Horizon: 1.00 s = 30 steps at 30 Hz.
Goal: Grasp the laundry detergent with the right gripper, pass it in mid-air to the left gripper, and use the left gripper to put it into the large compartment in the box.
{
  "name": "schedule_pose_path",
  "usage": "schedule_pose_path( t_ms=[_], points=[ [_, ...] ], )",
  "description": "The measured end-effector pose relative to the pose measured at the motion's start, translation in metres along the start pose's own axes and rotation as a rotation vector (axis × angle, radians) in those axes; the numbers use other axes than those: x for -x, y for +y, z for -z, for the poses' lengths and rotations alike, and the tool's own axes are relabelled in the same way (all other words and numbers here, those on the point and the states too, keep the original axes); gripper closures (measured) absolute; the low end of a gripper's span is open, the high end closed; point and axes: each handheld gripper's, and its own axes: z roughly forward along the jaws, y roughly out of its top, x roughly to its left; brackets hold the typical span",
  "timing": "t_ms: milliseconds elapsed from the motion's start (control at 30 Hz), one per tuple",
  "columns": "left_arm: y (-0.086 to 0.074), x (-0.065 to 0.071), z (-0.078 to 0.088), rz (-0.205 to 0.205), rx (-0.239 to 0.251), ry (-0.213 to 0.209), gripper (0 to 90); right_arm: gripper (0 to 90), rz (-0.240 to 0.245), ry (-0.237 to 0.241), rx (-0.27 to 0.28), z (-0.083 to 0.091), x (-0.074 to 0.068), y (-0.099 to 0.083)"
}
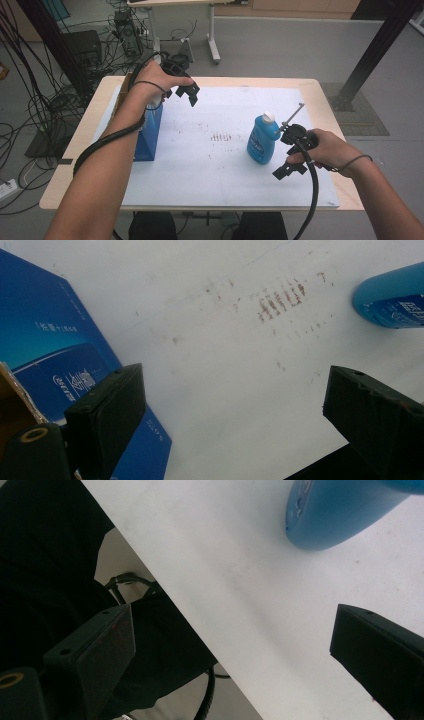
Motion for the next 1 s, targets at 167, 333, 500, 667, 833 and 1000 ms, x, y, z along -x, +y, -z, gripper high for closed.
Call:
schedule_pose_path(
  t_ms=[167, 333, 500, 667, 833, 1000],
  points=[
    [-0.005, -0.001, 0.001, 0.002, 0.009, -0.004, 10.6, 4.1, -0.016, -0.014, -0.003, -0.003, 0.004, -0.004],
    [-0.010, -0.002, -0.003, 0.009, 0.005, -0.006, 10.6, 4.1, -0.025, -0.021, -0.003, -0.006, 0.007, -0.006],
    [-0.013, 0.000, -0.007, 0.013, 0.006, -0.012, 10.6, 4.1, -0.028, -0.028, -0.008, -0.009, 0.009, -0.009],
    [-0.018, 0.006, -0.012, 0.009, 0.006, -0.020, 10.6, 4.1, -0.035, -0.041, -0.015, -0.013, 0.012, -0.014],
    [-0.027, 0.011, -0.011, 0.009, 0.013, -0.023, 10.6, 4.1, -0.041, -0.043, 0.004, -0.015, 0.017, -0.020],
    [-0.035, 0.015, -0.009, 0.006, 0.032, -0.016, 10.6, 4.3, -0.050, -0.041, 0.011, -0.019, 0.019, -0.023]
  ],
)
